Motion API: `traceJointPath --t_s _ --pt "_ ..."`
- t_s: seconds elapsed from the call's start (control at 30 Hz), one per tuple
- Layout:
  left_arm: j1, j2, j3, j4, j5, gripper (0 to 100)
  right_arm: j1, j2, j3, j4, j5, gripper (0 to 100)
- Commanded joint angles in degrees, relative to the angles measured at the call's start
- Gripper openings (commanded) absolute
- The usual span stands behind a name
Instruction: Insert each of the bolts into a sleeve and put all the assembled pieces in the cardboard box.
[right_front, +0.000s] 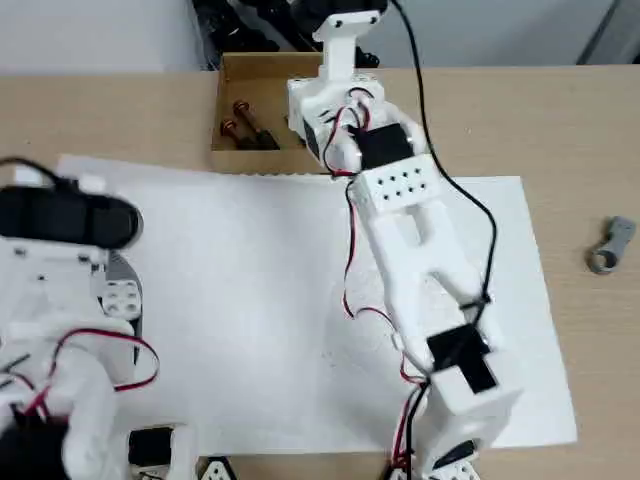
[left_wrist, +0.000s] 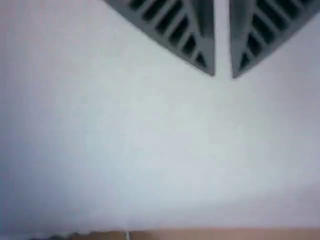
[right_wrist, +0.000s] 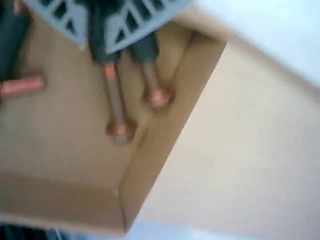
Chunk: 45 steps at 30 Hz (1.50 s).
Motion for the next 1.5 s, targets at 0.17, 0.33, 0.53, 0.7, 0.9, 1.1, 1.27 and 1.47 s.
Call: traceJointPath --t_s 0.17,0.33,0.53,0.7,0.9,1.1,1.27,1.47 --pt "-0.3 -11.3 17.6 -16.0 0.0 1 0.7 -19.6 -2.5 20.5 -0.4 0.4" --pt "-0.3 -11.8 25.2 -22.9 0.1 1 0.7 -26.9 -2.5 33.0 -0.6 0.4" --pt "-0.3 -11.8 32.8 -31.3 0.1 1 3.4 -34.7 -2.5 43.6 -0.8 0.5" --pt "-0.3 -11.9 38.0 -35.5 0.1 1 10.3 -42.7 2.8 44.8 -0.4 0.4" --pt "-0.3 -11.9 42.8 -39.5 0.1 1 12.0 -56.2 25.2 42.8 -0.4 0.4" --pt "-0.4 -11.9 47.3 -42.4 0.1 1 12.0 -73.7 50.6 33.9 -0.4 0.4" --pt "-0.4 -11.9 49.2 -42.4 0.1 1 11.9 -89.7 68.7 27.6 0.0 0.4" --pt "-0.4 -11.9 49.4 -42.4 0.2 1 12.0 -106.3 86.7 22.9 5.5 0.4"
